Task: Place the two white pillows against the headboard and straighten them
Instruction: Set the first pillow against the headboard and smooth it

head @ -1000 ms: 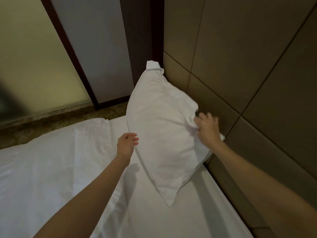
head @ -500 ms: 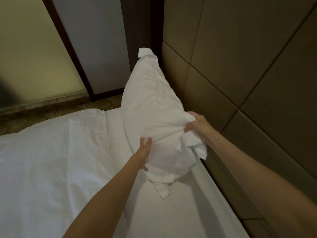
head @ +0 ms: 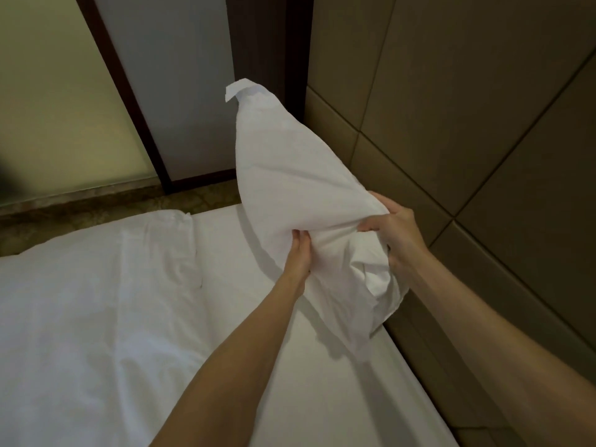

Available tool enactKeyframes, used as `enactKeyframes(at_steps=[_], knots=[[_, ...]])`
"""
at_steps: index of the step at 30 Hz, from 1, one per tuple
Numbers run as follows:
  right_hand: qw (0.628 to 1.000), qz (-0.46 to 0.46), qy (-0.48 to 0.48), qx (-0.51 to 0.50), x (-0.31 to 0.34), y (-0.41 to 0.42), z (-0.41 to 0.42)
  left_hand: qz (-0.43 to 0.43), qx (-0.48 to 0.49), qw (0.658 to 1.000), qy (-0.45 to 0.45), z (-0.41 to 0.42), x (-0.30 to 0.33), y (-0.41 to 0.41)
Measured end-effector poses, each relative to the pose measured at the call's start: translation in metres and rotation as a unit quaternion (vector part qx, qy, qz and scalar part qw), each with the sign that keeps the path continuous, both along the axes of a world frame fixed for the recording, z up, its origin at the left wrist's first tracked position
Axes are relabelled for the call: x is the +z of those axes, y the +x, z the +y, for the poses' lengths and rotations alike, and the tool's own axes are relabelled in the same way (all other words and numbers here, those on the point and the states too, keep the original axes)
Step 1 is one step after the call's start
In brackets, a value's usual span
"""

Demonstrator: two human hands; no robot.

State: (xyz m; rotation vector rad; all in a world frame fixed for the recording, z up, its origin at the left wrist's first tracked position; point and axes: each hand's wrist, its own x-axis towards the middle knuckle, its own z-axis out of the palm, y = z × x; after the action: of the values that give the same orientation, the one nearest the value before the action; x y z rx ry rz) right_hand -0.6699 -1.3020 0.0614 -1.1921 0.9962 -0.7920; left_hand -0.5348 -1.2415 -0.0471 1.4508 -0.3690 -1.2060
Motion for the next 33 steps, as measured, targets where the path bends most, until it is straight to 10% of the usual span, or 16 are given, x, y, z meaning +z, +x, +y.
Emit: enactKeyframes(at_steps=[10, 21, 24, 27, 33], knots=[[0.953, 0.297, 0.018, 0.064, -0.036, -0.045, -0.017, -0.16, -0.008, 0.985, 0.064, 0.014, -0.018, 0.027], [0.99, -0.013, 0.123, -0.063, 0.02, 0.012, -0.019, -0.252, 0.147, 0.954, 0.07, 0.033, 0.033, 0.071], [0.981, 0.179, 0.079, -0.012, -0.021, -0.019, -0.009, -0.251, 0.132, 0.955, 0.083, 0.05, 0.029, 0.08], [0.879, 0.468, -0.078, 0.049, -0.041, -0.047, -0.005, -0.238, 0.104, 0.96, 0.107, 0.061, 0.021, 0.079], [0.814, 0.493, -0.307, 0.001, 0.005, -0.057, -0.025, -0.233, 0.049, 0.965, 0.106, 0.061, 0.021, 0.043]])
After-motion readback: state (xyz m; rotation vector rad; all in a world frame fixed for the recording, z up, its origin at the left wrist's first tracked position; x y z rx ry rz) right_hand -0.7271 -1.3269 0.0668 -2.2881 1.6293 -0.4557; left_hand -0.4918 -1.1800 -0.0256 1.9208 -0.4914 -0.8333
